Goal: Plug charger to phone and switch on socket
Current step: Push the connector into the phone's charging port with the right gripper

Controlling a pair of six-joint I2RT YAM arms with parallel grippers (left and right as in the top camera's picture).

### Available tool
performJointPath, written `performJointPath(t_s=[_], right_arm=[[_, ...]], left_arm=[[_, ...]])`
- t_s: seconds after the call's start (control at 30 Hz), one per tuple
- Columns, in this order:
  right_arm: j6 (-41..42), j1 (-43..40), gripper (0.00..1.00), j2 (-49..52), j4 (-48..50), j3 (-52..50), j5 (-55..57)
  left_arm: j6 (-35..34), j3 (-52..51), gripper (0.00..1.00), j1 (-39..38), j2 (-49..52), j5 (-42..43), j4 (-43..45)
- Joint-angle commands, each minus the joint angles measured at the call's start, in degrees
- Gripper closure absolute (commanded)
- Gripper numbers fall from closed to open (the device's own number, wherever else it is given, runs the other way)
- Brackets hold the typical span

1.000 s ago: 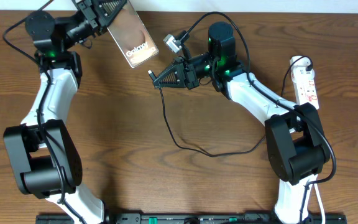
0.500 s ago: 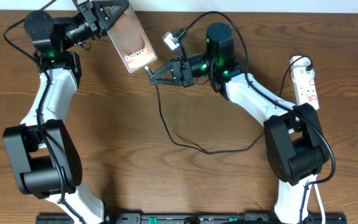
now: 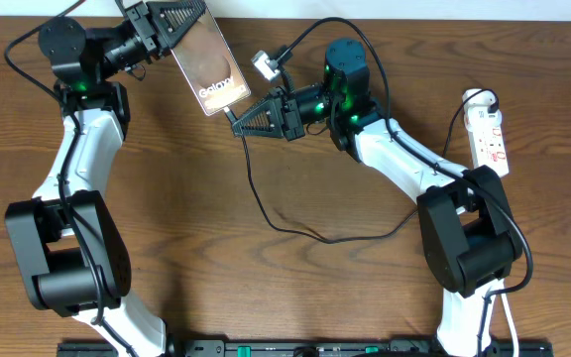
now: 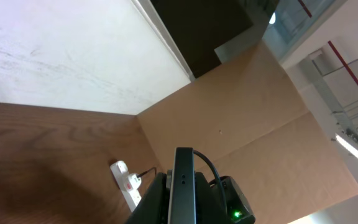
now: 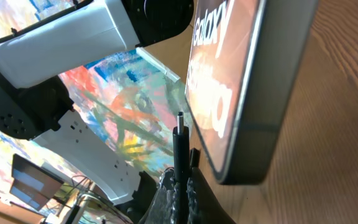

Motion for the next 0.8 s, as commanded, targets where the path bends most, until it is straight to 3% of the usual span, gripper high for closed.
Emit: performJointPath(t_s=[0.0,0.2,0.77], right_arm=[[1.66,-0.09,0.99,-0.2,1.07,0.59,-0.31],[1.66,-0.15,0.99,-0.2,1.07,0.59,-0.52],[2.73,-1.01,0.99,-0.2,4.13,0.59,-3.3]], left_arm=[[-0.42,1.09,0.93,-0.02,-1.27,-0.63,0.33],[-7.91,1.09,0.93,-0.02,-1.27,-1.11,0.37],[-4.2,1.09,0.93,0.04,-1.27,-0.48,0.35]])
